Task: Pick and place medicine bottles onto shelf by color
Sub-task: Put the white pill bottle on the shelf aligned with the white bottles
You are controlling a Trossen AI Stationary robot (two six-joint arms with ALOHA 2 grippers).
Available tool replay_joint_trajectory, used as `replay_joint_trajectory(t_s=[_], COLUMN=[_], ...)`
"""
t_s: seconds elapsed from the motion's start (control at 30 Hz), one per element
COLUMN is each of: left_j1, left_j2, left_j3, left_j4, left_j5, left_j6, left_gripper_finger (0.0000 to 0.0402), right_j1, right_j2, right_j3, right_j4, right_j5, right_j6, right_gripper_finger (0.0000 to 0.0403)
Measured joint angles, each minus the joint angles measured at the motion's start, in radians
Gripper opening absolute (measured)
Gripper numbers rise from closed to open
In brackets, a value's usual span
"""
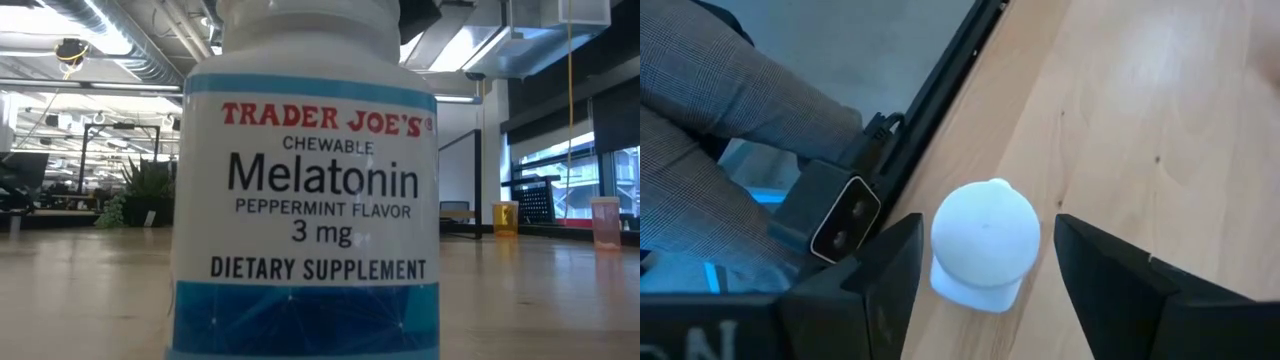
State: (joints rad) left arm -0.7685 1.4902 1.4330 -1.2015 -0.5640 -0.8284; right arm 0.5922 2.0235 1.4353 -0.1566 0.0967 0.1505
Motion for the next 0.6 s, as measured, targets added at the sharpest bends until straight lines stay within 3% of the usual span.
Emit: replay_joint_trajectory(t_s=[0.6], left_j1=[0.000], left_j2=[0.000], left_j3=[-0.001], left_j4=[0.000], left_j5=[0.000], left_j6=[0.000], left_gripper_finger=[0.0284], right_j1=[0.000], right_j2=[0.045], right_j3=[0.000], right_j4=[0.010], right_j5=[-0.046], right_j6=[-0.004], right_gripper_finger=[0.0228])
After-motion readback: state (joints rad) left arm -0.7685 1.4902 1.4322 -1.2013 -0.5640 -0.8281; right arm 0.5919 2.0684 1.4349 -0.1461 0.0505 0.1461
